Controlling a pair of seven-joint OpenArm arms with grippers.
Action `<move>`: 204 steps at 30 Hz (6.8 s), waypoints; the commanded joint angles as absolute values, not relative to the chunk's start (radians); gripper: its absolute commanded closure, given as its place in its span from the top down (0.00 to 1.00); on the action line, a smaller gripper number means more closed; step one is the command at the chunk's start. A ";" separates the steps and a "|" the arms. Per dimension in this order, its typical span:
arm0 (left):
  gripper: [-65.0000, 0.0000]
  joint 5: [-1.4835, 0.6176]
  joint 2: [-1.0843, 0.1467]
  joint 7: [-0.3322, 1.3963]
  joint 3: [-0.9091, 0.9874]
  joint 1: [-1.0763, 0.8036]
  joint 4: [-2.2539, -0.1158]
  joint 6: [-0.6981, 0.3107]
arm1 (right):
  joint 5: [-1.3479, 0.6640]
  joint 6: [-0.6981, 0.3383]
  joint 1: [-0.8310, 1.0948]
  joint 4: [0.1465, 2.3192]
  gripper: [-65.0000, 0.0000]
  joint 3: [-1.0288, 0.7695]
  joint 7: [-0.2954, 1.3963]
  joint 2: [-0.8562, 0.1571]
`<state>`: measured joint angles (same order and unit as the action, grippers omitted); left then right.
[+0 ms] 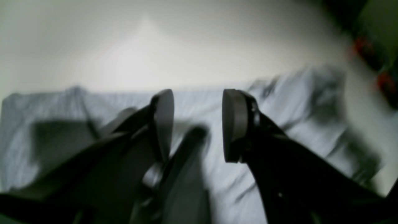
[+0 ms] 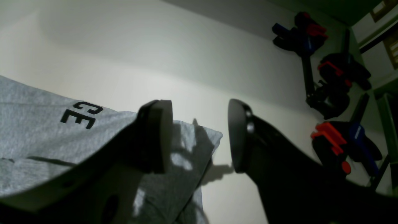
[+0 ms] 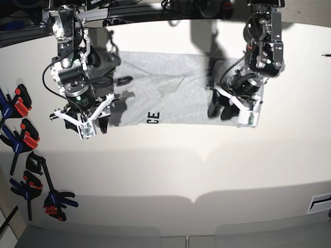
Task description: Fold the T-shirt properly
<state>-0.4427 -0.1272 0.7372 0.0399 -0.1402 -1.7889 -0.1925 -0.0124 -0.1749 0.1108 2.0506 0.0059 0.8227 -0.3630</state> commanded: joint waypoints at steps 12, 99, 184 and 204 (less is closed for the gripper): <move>0.37 -0.483 -0.126 0.755 0.052 -0.154 -1.808 0.025 | -0.012 -0.167 0.095 2.071 0.42 0.001 0.815 -0.374; 0.37 -0.500 0.036 0.746 -0.123 0.179 -1.741 -0.134 | -0.011 -0.168 0.095 2.071 0.42 0.001 0.823 -0.374; 0.37 -0.131 -0.258 0.864 -0.302 0.064 -1.855 0.082 | -0.311 -0.363 0.095 1.896 0.72 -0.501 1.125 -0.377; 0.37 -0.159 -0.258 0.860 -0.302 0.064 -1.855 0.081 | -0.577 -0.464 0.097 1.491 0.72 -0.511 1.110 -0.369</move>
<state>-0.1604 -0.2558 0.8871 -0.3042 0.0467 -1.8351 0.0780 -0.5575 -0.4541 0.1085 1.4788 -0.5060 1.1172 -0.3527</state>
